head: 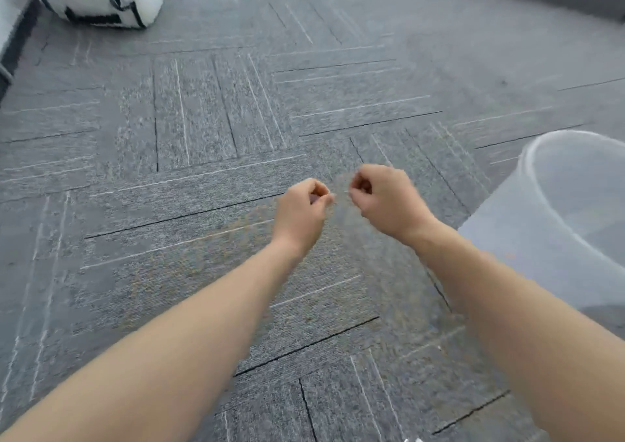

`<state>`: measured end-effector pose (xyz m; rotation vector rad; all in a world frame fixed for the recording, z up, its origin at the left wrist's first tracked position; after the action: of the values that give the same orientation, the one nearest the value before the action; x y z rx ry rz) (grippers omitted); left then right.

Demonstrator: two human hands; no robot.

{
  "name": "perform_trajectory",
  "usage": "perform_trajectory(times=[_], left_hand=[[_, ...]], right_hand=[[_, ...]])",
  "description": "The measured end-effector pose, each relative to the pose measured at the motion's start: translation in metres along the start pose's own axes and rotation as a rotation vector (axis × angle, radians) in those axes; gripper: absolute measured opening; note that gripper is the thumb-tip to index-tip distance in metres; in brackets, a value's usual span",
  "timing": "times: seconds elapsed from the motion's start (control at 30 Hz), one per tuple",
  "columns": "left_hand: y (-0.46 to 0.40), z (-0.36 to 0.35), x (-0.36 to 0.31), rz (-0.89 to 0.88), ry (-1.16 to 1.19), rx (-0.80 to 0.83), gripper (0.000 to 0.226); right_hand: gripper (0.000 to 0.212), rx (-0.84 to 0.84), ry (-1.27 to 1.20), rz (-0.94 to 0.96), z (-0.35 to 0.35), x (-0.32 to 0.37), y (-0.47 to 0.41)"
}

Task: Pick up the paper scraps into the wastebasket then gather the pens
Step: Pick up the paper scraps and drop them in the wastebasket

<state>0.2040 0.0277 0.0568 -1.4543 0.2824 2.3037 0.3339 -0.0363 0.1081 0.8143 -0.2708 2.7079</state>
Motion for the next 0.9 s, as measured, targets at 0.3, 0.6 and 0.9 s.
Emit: perform_trajectory(times=[0.3,0.6,0.9], left_hand=[[-0.006,-0.141,-0.198,-0.426,0.114,0.223,0.006],[0.012,-0.217,-0.235,-0.476,-0.289,0.457,0.013],[0.019,-0.211,-0.225,-0.492,-0.122,0.407,0.013]], right_hand=[[0.011,-0.561,0.252,-0.323,0.204,-0.100,0.082],[0.019,-0.368,0.235,-0.574,0.224,-0.163,0.127],[0.010,-0.449,0.198,-0.573,0.217,-0.166,0.127]])
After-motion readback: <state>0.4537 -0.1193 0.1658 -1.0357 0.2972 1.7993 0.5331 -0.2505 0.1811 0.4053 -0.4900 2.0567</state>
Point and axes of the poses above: each hand's wrist, its own y-axis away from the middle knuckle, its own z-axis out of the back of the hand, x = y × z, the point moved 1 cm from there along -y, towards the middle knuckle, and after that the axes turned 1 degree about -z, right-handed, at the moved point
